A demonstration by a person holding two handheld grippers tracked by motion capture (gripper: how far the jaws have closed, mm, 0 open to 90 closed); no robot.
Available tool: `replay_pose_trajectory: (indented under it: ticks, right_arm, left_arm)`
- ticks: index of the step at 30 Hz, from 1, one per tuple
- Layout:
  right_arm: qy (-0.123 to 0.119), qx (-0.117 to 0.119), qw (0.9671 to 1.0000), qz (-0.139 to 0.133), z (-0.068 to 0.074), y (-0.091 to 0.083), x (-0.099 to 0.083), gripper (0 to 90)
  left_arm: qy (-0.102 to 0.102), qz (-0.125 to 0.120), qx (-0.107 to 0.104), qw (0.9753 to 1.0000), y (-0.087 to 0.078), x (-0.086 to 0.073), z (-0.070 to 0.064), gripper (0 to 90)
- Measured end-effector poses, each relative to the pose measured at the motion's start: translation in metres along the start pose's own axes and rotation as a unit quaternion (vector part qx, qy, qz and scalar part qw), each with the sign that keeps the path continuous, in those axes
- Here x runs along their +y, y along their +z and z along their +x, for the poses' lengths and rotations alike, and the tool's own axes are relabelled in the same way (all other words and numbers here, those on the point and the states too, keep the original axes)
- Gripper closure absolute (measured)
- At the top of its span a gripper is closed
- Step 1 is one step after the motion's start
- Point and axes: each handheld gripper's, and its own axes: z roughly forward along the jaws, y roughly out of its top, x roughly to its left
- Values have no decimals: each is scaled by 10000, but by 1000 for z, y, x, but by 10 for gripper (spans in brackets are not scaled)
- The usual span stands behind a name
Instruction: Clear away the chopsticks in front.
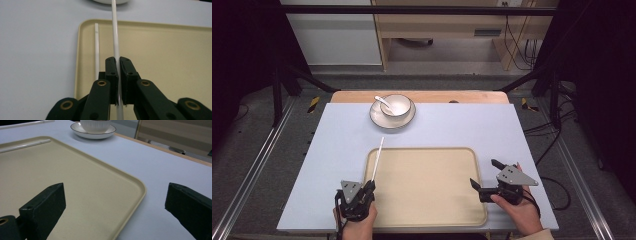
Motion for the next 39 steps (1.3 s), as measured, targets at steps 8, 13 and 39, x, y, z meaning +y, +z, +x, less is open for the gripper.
replay_pose_trajectory:
  ticks: [8, 13, 39]
  right_arm:
    - [13, 12, 10000, 8, 0, 0, 0, 34]
    - [18, 21, 10000, 11, 1, 0, 0, 34]
    - [3, 54, 10000, 33, 0, 1, -1, 35]
  left_arm:
    - [-59, 84, 6, 9999, -6, -10, -5, 851]
    - [-75, 154, 49, 9998, -6, -15, -5, 851]
    - [-151, 378, 92, 9991, 9, -22, 0, 851]
